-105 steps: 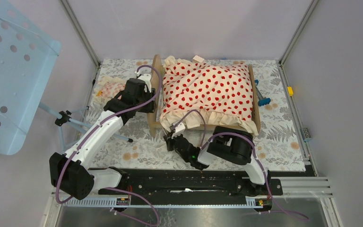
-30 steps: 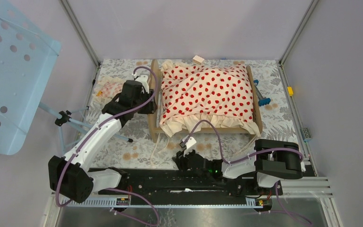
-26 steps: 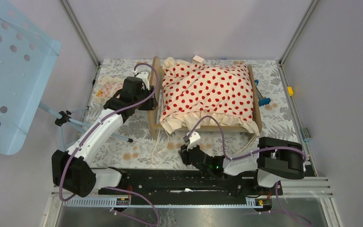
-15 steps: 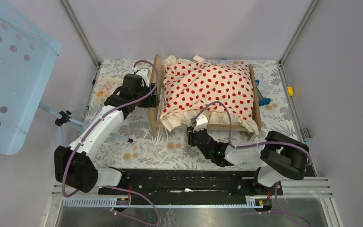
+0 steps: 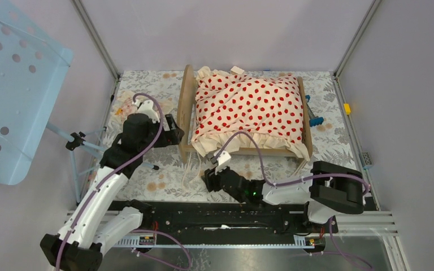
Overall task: Set up the pet bed
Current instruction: Tie the ropes to the bed frame.
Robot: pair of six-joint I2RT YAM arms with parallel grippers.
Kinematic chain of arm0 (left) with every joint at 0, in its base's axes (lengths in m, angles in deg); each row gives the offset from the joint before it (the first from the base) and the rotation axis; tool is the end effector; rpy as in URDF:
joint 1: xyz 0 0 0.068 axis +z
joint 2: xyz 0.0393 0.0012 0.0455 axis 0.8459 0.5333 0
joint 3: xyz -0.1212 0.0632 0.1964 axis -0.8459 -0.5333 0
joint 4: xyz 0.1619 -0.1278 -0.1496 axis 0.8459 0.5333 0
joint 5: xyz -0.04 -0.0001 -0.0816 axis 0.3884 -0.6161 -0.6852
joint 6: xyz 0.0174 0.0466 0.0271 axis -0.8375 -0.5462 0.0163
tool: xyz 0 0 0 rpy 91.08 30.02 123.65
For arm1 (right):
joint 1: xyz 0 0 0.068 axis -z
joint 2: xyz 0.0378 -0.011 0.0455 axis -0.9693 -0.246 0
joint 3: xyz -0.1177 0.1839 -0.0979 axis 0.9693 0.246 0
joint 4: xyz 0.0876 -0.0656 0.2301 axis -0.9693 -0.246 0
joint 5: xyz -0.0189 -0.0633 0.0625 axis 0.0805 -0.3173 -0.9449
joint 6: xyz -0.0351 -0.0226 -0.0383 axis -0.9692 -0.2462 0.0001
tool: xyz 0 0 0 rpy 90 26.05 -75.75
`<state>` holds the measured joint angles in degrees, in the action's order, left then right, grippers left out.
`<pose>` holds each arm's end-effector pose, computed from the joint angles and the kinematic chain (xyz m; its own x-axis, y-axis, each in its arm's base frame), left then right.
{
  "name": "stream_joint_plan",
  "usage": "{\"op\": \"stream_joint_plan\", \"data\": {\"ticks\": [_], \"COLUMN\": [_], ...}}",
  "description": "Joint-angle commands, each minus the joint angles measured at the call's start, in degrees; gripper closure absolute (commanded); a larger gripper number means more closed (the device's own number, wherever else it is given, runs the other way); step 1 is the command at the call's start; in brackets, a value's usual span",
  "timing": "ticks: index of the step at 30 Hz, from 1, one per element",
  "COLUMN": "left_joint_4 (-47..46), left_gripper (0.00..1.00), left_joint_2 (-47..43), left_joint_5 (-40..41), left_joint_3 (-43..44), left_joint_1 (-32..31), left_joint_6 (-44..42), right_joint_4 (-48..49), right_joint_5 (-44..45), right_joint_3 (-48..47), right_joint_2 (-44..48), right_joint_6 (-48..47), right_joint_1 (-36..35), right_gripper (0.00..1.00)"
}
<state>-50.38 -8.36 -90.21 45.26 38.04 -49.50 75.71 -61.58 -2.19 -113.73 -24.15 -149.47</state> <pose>0.1967 -0.0717 0.3029 -0.5657 -0.2254 -0.7932 0.1429 0.9206 -0.3635 0.1025 0.2834 0.1476 -0.3286 -0.0167 -0.9443 -0.6417 0.7376 0.2103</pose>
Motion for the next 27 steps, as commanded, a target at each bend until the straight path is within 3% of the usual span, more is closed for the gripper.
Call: {"op": "stream_joint_plan", "data": {"ticks": [1,7,14,19,27], "left_joint_4": [1.6,5.0,5.5,5.5,5.4], "left_gripper": [0.15,0.14,0.14,0.14,0.14], "left_joint_2": [-4.6,-7.4,-8.8,-9.3,-9.3], "left_joint_5": [1.2,3.0,3.3,3.3,3.3], "left_joint_3": [-4.7,-4.6,-6.0,-6.2,-6.1], "left_joint_1": [0.3,0.3,0.3,0.2,0.3], "left_joint_6": [5.7,4.9,4.8,4.8,5.0], "right_joint_4": [3.2,1.5,-8.1,-15.9,-19.8], "right_joint_5": [2.4,1.6,4.9,5.9,3.7], "right_joint_3": [-6.0,-16.8,-26.4,-29.9,-33.0], "right_joint_2": [-5.3,-14.5,-21.1,-24.8,-29.3], "right_joint_6": [3.6,4.2,7.7,13.6,14.0], "right_joint_1": [-5.2,-7.4,-7.4,-7.4,-7.4], "right_gripper": [0.43,0.42,0.42,0.44,0.43]}}
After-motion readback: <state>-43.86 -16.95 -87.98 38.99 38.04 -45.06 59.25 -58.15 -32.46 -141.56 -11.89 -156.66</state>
